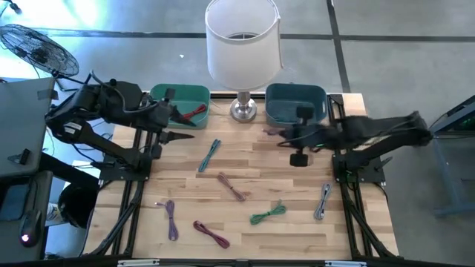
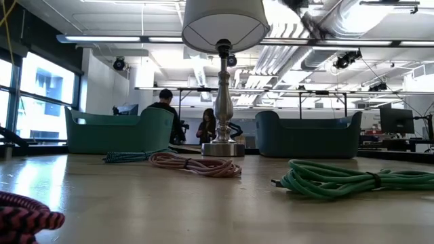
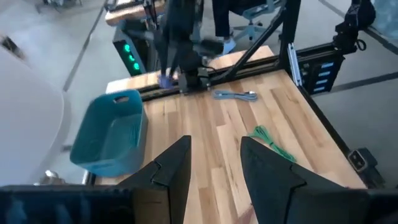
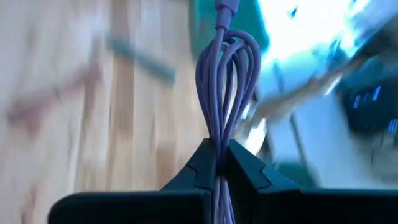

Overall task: Pick & Place USB Port
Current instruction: Put the top purple charger cable into the green bin

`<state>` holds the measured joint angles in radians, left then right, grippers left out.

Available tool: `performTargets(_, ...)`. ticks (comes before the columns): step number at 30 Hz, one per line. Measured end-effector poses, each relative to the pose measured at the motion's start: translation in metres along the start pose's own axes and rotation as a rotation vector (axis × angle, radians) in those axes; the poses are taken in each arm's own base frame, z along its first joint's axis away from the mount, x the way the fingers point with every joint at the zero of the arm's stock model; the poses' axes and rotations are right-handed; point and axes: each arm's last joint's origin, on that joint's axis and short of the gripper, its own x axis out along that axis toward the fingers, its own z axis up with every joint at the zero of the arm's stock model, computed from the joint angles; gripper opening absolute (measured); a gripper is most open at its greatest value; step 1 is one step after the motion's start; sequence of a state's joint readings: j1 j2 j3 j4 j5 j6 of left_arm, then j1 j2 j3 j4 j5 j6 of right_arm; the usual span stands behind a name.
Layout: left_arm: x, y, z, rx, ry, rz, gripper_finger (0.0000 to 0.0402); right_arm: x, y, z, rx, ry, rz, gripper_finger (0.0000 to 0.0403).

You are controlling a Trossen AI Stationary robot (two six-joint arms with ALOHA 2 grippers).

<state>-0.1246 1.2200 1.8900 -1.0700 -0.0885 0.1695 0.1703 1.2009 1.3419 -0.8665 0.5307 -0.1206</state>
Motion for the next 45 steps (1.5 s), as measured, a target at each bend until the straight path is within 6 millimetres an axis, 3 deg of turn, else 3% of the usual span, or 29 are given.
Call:
performTargets(4, 0.004, 0.001, 0.002, 0.103, -0.008, 0.034, 0.0136, -0.037, -0.008, 0.028, -0.030, -0.194, -0.009, 0.0010)
performTargets(7, 0.008, 0.001, 0.005, 0.150, -0.029, 0.029, 0.0136, -0.047, -0.005, 0.040, -0.072, -0.265, -0.003, 0.0010)
performTargets(12, 0.017, 0.002, 0.009, 0.239, -0.030, 0.081, 0.0144, -0.038, 0.009, 0.057, -0.178, -0.331, 0.015, 0.0010)
performTargets(16, 0.019, 0.005, 0.010, 0.241, -0.013, 0.169, 0.0182, -0.029, 0.015, 0.066, -0.277, -0.380, 0.024, 0.0010)
performTargets(24, 0.021, 0.004, 0.018, 0.233, -0.103, 0.135, 0.0256, -0.029, 0.002, 0.081, -0.338, -0.521, -0.060, 0.0010)
performTargets(32, 0.049, 0.001, 0.033, 0.221, -0.225, 0.059, 0.0260, -0.028, -0.010, 0.091, -0.332, -0.666, -0.043, 0.0010)
performTargets(45, 0.084, -0.003, 0.043, 0.205, -0.312, -0.016, 0.0260, -0.013, -0.005, 0.095, -0.354, -0.669, -0.019, 0.0010)
